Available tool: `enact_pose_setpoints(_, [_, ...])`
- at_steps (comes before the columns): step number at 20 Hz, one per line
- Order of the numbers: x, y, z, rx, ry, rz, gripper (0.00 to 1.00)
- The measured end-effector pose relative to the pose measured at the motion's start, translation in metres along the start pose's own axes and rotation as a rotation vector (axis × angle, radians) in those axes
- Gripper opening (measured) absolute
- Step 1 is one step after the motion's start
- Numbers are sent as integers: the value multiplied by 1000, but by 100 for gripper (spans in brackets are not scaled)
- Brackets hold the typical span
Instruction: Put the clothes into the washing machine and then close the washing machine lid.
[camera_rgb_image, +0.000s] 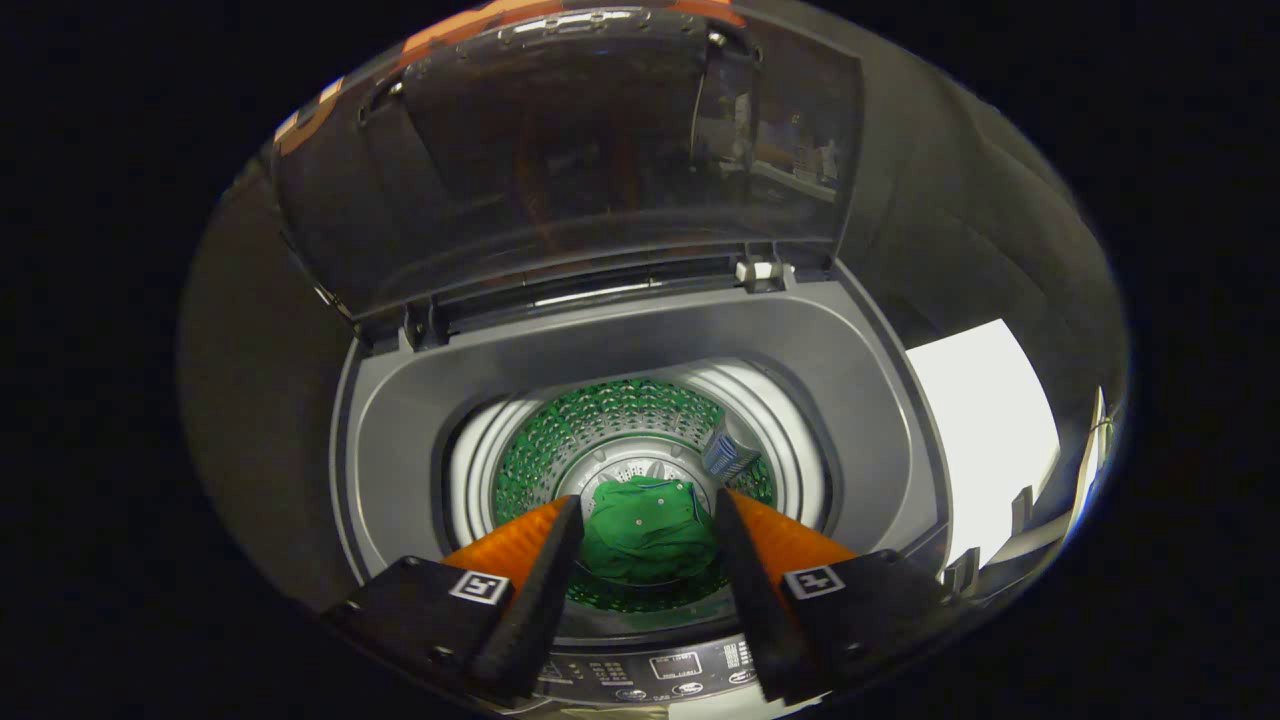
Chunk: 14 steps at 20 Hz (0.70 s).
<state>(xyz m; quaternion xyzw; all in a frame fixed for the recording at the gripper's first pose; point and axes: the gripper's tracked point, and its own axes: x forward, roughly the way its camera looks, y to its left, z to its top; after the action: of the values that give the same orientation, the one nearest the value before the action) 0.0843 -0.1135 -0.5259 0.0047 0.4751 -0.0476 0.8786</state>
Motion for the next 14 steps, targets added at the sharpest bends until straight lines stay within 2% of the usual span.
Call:
enact_pose_setpoints(7, [-53,3,27,-10,-62,-8,95])
enact_pose_setpoints(11, [-88,16,66,-17,-136,21,100])
enact_pose_setpoints(14, [-113,24,92,-39,-180,30,100])
